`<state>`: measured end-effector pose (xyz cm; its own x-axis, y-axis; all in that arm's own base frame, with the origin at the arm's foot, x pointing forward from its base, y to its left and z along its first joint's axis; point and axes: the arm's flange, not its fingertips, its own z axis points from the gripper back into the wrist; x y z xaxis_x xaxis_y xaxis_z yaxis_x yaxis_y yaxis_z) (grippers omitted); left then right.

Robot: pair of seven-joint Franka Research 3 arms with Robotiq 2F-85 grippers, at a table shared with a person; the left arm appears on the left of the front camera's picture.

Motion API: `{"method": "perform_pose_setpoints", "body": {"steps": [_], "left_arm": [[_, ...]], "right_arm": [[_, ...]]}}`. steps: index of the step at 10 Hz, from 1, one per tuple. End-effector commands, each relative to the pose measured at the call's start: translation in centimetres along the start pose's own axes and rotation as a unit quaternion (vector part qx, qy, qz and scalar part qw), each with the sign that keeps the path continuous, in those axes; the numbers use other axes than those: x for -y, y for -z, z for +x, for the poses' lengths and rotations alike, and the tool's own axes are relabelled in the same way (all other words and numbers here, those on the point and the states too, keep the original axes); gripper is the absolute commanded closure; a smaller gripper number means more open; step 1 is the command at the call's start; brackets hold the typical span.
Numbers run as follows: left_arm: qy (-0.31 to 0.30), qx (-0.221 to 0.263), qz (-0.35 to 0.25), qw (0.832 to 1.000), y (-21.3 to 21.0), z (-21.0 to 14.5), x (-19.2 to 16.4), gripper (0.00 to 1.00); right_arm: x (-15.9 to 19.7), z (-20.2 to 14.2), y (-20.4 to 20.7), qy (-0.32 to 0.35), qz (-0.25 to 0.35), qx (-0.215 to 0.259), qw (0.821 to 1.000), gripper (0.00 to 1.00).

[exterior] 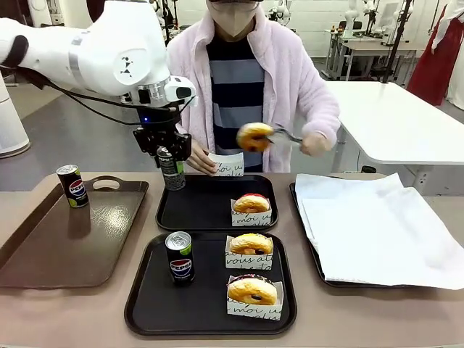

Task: Set up donuts and drinks on trays.
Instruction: Pick up one Pepsi coke from the Handle tray and place it on the Flat Tray without a Pepsi coke.

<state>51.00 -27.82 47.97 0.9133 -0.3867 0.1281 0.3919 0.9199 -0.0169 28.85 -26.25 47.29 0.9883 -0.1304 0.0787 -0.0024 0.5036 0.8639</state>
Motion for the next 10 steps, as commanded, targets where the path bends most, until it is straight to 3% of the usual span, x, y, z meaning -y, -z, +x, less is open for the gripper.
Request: {"method": "perform_pose_setpoints", "body": {"steps": [1,6,8,10], "left_arm": [[-0.013,0.013,0.001,1.000,0.4,1.1,0.7,0.42],[0.004,-0.017,-0.004,1.000,2.1,-0.4,0.0,0.42],[0.055,-0.048,-0.008,0.997,-0.8,-6.4,-2.9,0.42],[0.066,0.001,-0.016,0.998,-3.4,-13.2,-4.5,0.42]], "right_arm": [[0.0,0.1,0.0,-0.007,0.008,0.004,1.000,0.00],[0.0,0.1,0.0,-0.007,0.008,0.004,1.000,0.00],[0.0,0.1,0.0,-0.007,0.008,0.004,1.000,0.00],[0.0,0.1,0.0,-0.007,0.008,0.004,1.000,0.00]]}}
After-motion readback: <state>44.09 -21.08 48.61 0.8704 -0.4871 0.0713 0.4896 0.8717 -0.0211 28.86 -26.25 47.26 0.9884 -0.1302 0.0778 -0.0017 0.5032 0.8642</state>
